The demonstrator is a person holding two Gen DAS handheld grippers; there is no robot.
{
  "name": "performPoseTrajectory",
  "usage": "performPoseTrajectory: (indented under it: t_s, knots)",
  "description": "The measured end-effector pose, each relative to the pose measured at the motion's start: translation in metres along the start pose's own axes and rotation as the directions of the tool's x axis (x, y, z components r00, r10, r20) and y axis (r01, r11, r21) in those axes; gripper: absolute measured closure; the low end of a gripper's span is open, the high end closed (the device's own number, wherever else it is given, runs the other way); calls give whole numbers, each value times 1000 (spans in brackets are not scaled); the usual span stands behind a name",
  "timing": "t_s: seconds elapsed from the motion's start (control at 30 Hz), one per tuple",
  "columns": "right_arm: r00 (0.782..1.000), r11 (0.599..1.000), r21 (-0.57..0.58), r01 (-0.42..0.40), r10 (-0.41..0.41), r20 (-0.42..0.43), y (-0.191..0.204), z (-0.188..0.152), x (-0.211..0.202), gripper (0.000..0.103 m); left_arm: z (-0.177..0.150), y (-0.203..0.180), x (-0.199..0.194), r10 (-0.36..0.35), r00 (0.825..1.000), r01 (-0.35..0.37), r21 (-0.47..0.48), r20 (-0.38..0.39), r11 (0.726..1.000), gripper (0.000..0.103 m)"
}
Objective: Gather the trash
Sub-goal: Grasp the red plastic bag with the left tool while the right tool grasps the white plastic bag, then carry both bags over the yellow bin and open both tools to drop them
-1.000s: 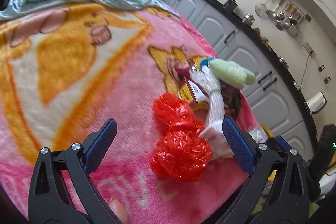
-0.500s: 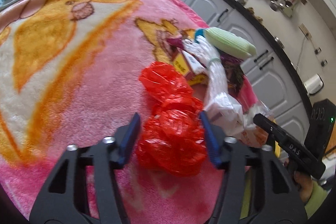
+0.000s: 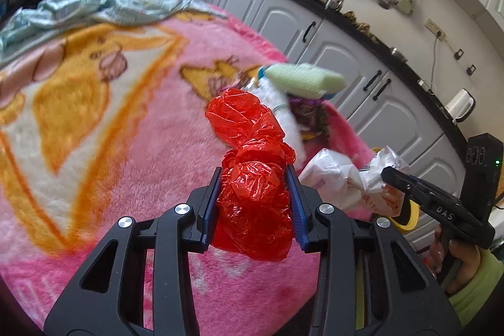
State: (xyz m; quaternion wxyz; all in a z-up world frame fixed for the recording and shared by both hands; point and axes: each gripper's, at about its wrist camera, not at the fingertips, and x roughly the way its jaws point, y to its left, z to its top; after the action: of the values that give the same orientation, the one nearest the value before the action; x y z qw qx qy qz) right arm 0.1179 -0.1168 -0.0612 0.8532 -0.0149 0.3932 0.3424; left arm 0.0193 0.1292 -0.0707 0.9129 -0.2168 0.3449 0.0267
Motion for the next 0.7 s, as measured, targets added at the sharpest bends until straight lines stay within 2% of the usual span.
performPoseTrajectory:
  t_s: [0.4,0.7]
  knots:
    - [989,996,17,91,-93,114,-24,11,-56,77,18,-54,-3,-67,997,63,116,30,991,72]
    - [965,982,89,165,-179,191,-62,13,-99,77,33,-105,10,-137,990,129,201,26,971,72]
